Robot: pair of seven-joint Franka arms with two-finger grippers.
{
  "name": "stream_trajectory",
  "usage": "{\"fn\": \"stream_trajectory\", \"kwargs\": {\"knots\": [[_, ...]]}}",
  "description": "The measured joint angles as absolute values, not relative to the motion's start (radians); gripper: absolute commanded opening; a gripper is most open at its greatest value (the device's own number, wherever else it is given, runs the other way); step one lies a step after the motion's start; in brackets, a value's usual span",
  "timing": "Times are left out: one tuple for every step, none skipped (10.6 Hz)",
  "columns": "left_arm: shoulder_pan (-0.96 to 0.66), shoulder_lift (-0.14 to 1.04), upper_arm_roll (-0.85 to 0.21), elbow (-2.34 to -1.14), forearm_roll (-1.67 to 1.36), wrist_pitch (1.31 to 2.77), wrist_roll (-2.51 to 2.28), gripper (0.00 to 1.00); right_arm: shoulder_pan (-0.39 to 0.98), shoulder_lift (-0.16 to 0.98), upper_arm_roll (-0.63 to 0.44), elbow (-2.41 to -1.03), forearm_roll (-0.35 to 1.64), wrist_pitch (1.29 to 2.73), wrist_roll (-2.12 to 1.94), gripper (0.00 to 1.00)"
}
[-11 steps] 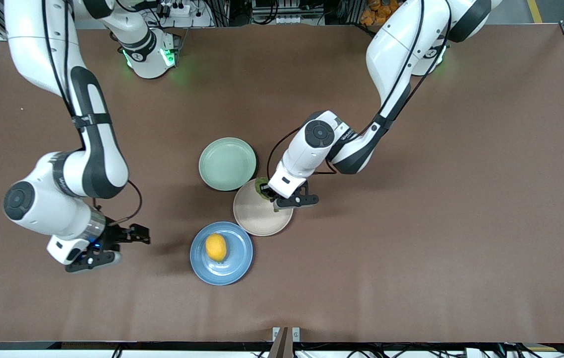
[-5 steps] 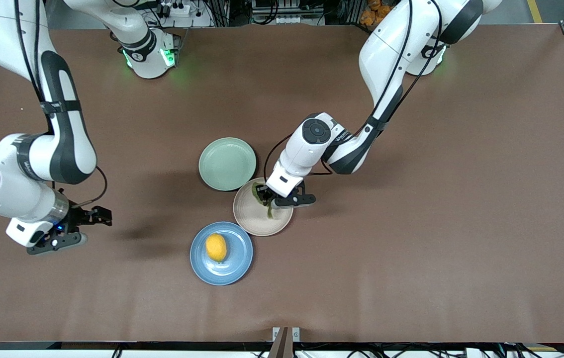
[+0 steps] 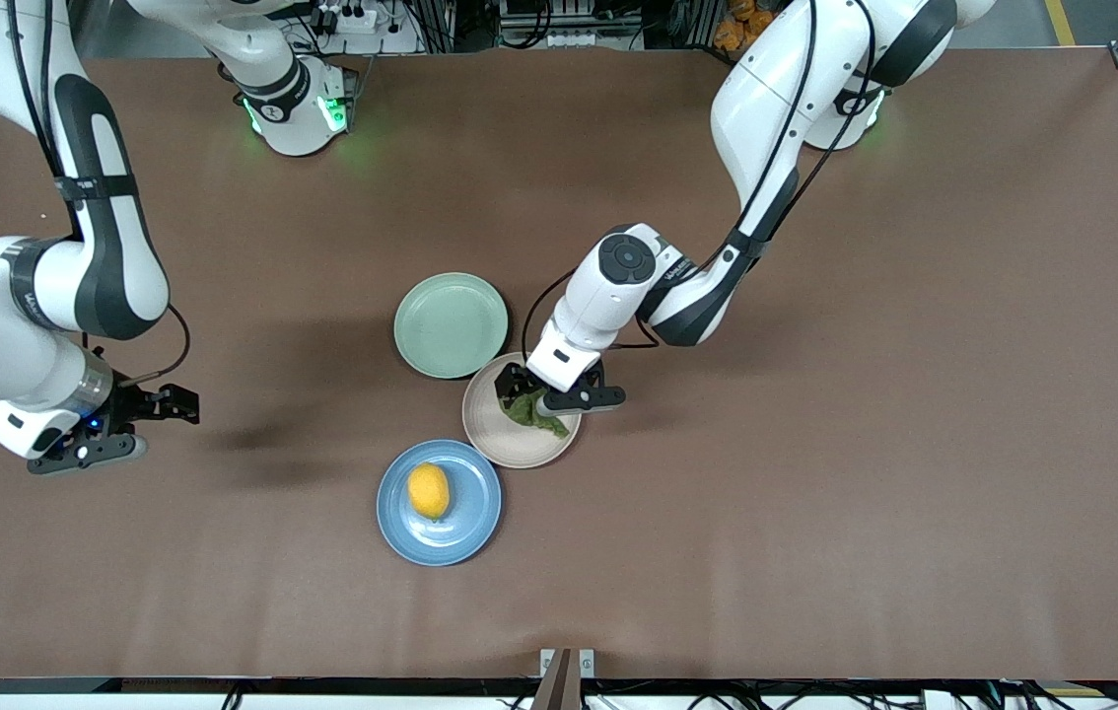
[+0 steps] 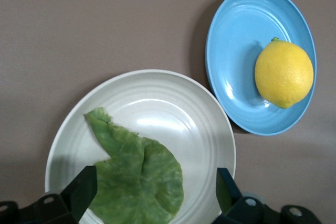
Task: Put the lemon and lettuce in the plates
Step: 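Lower the lettuce onto the beige plate and open the left gripper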
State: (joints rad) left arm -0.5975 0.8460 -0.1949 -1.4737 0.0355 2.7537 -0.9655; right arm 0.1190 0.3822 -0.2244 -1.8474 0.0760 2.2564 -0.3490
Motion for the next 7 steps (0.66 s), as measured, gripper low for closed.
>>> {"fn": "stream_trajectory", "kwargs": {"knots": [[-0.596,0.844,-0.189,-1.473,0.036,2.738,-0.966,1.0,0.111,0.359,-0.225,-1.887,0.05,2.269,-0.325,1.0],[-0.59,0.836,-0.185,-1.471,0.036,2.705,-0.965,1.0,0.104,0.335,-0.225,-1.921,0.031,2.272,-0.307,1.0],[-0.579,0.825,-0.183,-1.468,0.04,2.664,-0.964,1.0,0.096,0.308,-0.224,-1.952,0.019,2.273,-0.299,1.0],[-0.569,0.809,-0.182,-1.467,0.048,2.622,-0.962,1.0,0.087,0.286,-0.225,-1.973,0.016,2.273,-0.298,1.0],[-0.561,0.792,-0.18,-1.466,0.059,2.575,-0.962,1.0,0.079,0.265,-0.225,-1.99,0.016,2.271,-0.298,1.0],[-0.55,0.774,-0.179,-1.466,0.072,2.53,-0.961,1.0,0.075,0.246,-0.224,-2.0,0.016,2.263,-0.296,1.0],[-0.535,0.756,-0.179,-1.466,0.086,2.48,-0.945,1.0,0.074,0.23,-0.223,-2.005,0.015,2.248,-0.289,1.0]]}}
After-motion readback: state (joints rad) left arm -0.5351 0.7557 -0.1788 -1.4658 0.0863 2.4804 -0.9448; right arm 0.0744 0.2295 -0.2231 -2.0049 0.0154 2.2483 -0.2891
